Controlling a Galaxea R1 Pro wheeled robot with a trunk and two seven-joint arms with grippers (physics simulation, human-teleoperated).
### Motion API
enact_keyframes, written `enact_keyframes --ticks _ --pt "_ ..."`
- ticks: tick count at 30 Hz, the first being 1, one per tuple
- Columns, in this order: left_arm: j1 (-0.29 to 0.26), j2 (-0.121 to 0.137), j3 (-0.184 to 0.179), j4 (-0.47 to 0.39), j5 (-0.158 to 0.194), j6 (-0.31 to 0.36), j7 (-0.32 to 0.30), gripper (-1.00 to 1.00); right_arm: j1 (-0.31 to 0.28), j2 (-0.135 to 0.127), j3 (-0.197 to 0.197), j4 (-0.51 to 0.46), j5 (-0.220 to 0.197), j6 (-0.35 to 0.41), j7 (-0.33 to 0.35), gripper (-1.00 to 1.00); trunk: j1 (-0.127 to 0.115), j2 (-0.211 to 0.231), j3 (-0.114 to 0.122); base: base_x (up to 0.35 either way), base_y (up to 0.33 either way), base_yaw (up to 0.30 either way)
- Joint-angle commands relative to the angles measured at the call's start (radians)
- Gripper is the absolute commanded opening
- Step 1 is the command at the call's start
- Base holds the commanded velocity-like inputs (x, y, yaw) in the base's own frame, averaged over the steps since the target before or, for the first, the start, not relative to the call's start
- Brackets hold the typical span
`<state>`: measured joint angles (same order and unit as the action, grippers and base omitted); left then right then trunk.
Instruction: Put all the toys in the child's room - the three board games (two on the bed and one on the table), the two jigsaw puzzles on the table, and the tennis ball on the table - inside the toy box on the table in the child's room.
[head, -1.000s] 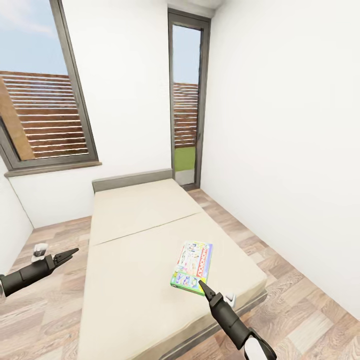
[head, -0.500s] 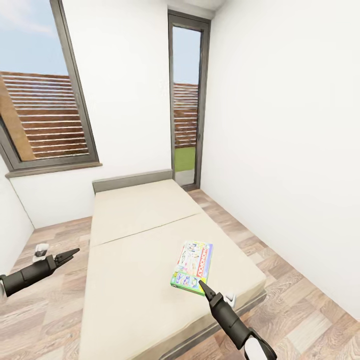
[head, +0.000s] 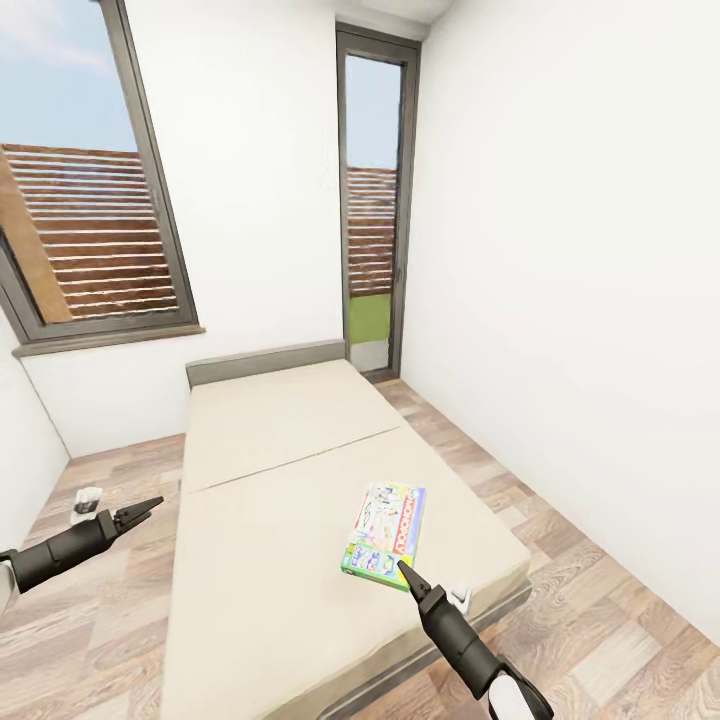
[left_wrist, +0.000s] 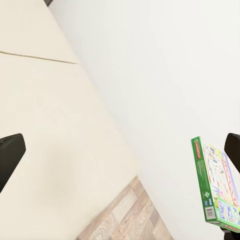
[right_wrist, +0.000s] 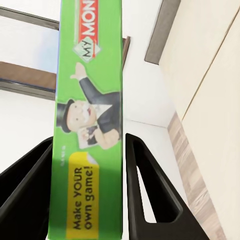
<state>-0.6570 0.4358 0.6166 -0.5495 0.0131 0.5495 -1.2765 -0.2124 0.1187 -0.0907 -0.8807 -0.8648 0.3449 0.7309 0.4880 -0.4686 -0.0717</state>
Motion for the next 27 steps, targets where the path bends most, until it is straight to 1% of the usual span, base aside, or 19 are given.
enact_keyframes --ticks 1,10,24,27 --pt "-0.001 0.0 0.002 0.0 0.001 0.01 -0.003 1.0 -0.001 0.001 -0.003 0.0 -0.007 0.009 0.002 -1.0 -0.003 0.005 0.001 0.0 0.0 0.0" --pt "-0.001 0.0 0.002 0.0 0.0 0.01 -0.001 1.0 -0.001 0.001 -0.004 0.002 -0.008 0.009 0.002 -1.0 -0.038 0.068 0.029 0.0 0.0 0.0" --pt "-0.001 0.0 0.002 0.0 -0.001 0.009 0.002 1.0 -0.001 0.001 -0.004 0.002 -0.008 0.009 0.002 -1.0 -0.038 0.069 0.029 0.0 0.0 0.0" --pt "-0.001 -0.004 0.002 0.0 -0.002 0.009 0.002 1.0 -0.001 0.001 -0.004 0.002 -0.008 0.009 0.002 -1.0 -0.038 0.069 0.029 0.0 0.0 0.0"
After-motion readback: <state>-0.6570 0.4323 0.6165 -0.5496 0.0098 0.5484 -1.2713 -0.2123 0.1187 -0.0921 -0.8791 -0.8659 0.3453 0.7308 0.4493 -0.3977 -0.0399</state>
